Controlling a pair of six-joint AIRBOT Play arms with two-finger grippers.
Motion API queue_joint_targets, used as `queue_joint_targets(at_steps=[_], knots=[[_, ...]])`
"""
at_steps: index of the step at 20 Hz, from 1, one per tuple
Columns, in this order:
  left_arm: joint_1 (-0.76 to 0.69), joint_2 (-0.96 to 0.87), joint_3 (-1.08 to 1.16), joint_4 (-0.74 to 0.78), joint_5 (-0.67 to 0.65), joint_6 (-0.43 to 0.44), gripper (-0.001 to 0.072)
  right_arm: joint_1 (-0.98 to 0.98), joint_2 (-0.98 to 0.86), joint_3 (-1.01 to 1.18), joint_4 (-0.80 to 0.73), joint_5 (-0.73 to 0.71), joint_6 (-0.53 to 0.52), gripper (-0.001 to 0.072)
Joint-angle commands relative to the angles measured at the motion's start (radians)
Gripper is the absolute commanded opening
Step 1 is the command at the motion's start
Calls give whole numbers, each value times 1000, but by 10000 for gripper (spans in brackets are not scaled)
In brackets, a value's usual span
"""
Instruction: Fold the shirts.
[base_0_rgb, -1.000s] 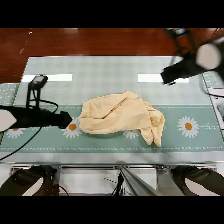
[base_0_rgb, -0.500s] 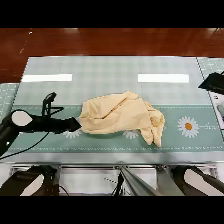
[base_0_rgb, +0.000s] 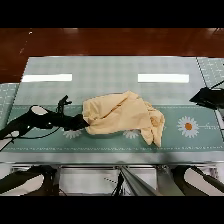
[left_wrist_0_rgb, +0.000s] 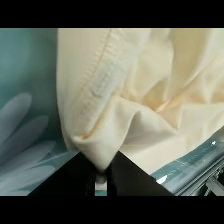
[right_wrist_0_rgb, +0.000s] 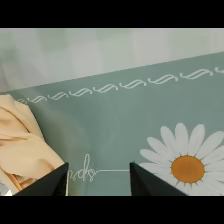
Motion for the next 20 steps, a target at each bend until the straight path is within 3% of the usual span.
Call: queue_joint_targets(at_steps=[1,2,5,10,16,17,19,20], knots=[[-4,-39,40,-38,-19,25,86,-2,0,-119,21,-34,-32,475],[-4,-37,53,-38,-36,35,50,-2,0,-171,71,-58,-40,474],[-4,-34,94,-38,-85,50,50,-1,0,-330,256,-129,-114,475],[-4,-34,141,-38,-126,49,50,-1,0,-536,316,-201,-195,475],[-4,-33,163,-39,-131,44,49,36,0,-703,599,-286,-355,470],[-4,-33,168,-39,-132,41,49,79,0,-704,613,-304,-355,369],[-4,-32,190,-39,-147,34,35,169,0,-698,663,-327,-366,49],[-1,-27,211,-38,-166,34,35,200,3,-676,673,-299,-398,25]])
